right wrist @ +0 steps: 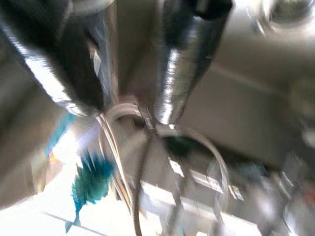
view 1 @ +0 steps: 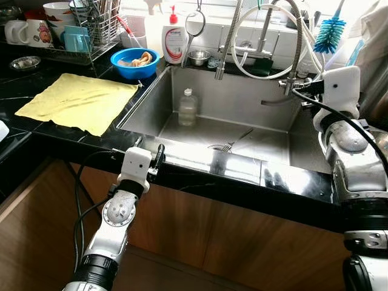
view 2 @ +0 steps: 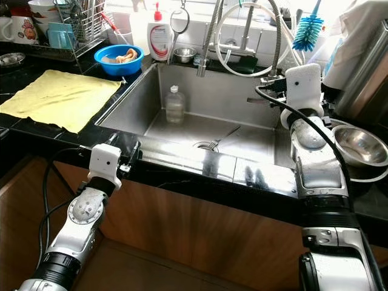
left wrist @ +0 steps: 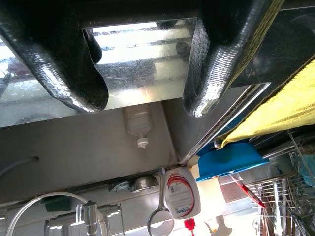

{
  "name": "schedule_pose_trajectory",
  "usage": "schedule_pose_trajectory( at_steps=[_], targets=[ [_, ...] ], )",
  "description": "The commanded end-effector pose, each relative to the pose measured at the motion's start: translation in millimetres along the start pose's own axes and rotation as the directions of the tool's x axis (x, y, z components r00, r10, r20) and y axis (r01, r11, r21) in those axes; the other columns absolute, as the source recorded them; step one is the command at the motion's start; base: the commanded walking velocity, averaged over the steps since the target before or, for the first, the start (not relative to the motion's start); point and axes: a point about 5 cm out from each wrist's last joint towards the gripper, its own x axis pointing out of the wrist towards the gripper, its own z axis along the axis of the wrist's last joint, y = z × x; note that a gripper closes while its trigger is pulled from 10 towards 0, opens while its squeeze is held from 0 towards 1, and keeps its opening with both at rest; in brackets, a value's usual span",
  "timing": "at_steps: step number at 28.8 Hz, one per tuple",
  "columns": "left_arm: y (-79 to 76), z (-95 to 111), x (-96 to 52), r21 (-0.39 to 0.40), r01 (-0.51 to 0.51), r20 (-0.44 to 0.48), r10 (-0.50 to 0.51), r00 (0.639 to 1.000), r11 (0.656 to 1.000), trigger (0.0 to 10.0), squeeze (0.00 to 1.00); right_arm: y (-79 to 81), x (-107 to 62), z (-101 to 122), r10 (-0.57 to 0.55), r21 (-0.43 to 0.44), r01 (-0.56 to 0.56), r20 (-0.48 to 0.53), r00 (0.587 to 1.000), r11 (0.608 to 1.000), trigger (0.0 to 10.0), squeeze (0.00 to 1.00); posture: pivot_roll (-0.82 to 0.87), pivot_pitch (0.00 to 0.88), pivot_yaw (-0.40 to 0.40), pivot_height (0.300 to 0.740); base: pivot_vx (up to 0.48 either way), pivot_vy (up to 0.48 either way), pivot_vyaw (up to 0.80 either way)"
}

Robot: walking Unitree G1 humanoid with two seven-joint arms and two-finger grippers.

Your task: Kitchen organization

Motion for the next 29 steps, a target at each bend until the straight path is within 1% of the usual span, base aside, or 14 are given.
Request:
schedule_pose_trajectory(
  at_steps=[1,3,4,5,6,7,16,24,29],
  targets=[
    [0.3,-15,-6.9,0.005,0.01,-0.086,-0.01,0.996,1.0,10.0,0.0,-14.3,-3.3,-11,-0.049,-0.018,0.048,-0.076,0.996,0.999,10.0,1.0,-0.01,0.0,-0.033,0.74,0.0,0.0,0.0],
    [0.1,-16,-7.5,0.004,0.013,-0.089,-0.012,0.996,1.0,10.0,0.0,-26.0,-5.8,-22,-0.094,-0.054,0.088,-0.128,0.987,0.995,10.0,1.0,-0.01,0.0,-0.033,0.74,0.0,0.0,0.0],
    [0.1,-16,-7.7,0.003,0.013,-0.09,-0.013,0.996,1.0,10.0,0.0,-31.6,-7.6,-27,-0.11,-0.075,0.099,-0.152,0.982,0.992,10.0,0.81,-0.01,0.0,-0.033,0.74,0.0,0.0,0.0],
    [0.0,-16,-7.7,0.003,0.014,-0.09,-0.014,0.996,1.0,10.0,0.0,-35.2,-9.1,-31,-0.117,-0.089,0.103,-0.169,0.979,0.991,10.0,0.14,-0.01,0.0,-0.03,0.74,0.0,0.0,0.0],
    [-0.1,-16,-7.6,0.003,0.016,-0.092,-0.016,0.996,1.0,10.0,0.0,-39.6,-11.6,-36,-0.13,-0.104,0.11,-0.201,0.971,0.988,10.0,0.0,-0.01,0.0,-0.03,0.74,0.0,0.0,0.0],
    [-0.1,-16,-7.6,0.002,0.018,-0.093,-0.017,0.996,1.0,10.0,0.0,-42.8,-13.8,-39,-0.142,-0.109,0.119,-0.23,0.963,0.987,10.0,0.0,-0.01,0.0,-0.03,0.74,0.0,0.0,0.0],
    [-1.4,-16,-5.2,-0.002,0.028,-0.092,-0.028,0.995,1.0,10.0,0.0,-51.9,-20.5,-50,-0.18,-0.1,0.156,-0.309,0.934,0.983,10.0,0.0,-0.03,0.0,-0.022,0.74,0.0,0.0,0.0],
    [-1.9,-17,-6.0,-0.004,0.029,-0.096,-0.03,0.995,1.0,10.0,0.0,-52.9,-21.8,-57,-0.191,-0.077,0.175,-0.341,0.92,0.982,10.0,0.0,-0.03,0.0,-0.023,0.74,0.0,0.0,0.0],
    [-1.9,-16,-5.4,-0.004,0.028,-0.095,-0.028,0.995,1.0,10.0,0.0,-49.5,-21.4,-63,-0.178,-0.064,0.166,-0.365,0.914,0.984,10.0,0.0,-0.02,0.0,-0.025,0.74,0.0,0.0,0.0]
  ],
)
